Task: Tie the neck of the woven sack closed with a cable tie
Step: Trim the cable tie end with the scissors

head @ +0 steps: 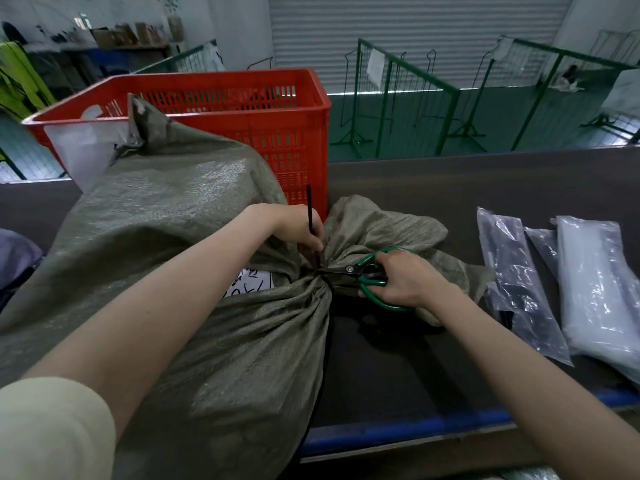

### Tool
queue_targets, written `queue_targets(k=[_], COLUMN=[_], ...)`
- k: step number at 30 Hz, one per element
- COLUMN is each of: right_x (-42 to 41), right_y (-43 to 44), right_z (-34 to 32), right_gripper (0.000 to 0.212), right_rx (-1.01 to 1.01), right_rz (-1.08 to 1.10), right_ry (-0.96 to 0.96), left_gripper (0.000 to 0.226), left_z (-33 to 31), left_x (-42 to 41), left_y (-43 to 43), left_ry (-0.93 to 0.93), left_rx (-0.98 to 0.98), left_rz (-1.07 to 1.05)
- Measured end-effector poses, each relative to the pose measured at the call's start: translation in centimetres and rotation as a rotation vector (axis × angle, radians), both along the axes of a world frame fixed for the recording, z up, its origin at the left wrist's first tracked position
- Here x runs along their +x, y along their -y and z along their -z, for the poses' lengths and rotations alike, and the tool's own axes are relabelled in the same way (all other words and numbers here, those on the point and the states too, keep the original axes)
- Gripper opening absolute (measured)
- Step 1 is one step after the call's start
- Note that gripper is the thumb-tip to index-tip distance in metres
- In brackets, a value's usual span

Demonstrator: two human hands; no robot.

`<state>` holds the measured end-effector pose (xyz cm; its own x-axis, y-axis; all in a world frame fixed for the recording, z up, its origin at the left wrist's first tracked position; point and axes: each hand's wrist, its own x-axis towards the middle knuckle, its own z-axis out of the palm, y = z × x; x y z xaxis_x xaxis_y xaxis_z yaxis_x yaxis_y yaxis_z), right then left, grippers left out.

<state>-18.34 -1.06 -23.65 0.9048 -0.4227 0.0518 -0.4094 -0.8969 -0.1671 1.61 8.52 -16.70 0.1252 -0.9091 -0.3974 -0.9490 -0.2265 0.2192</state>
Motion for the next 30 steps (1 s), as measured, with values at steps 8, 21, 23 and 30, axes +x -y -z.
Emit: queue_targets(k=[8,21,23,30], right_x=[1.1,1.8,1.7,-1.1], right_y=[0.6,1.0,1.0,2.6], right_z=[-1.7,-3.7,-3.5,-2.3], right_gripper=[0.057,0.049,0.049,0.049], right_rx=[-0.142,-0.372,-0.408,-0.321], right_rz=[-0.088,-0.220,-0.226,0.025], right_ry=[-0.102,-0.339,-0.346,-0.185], left_gripper=[0.017,0.019,0.020,0.025], left_z=[0.5,0.5,0.4,0.2], left_x=[0.2,0.6,0.5,-1.5], left_y=[0.1,-0.2,-0.2,1.0], left_ry=[0.008,0.028,0.007,-0.359], left_rx=[-0.043,-0.066,-0.087,-0.046], left_rz=[0.068,0.078,0.053,-0.106])
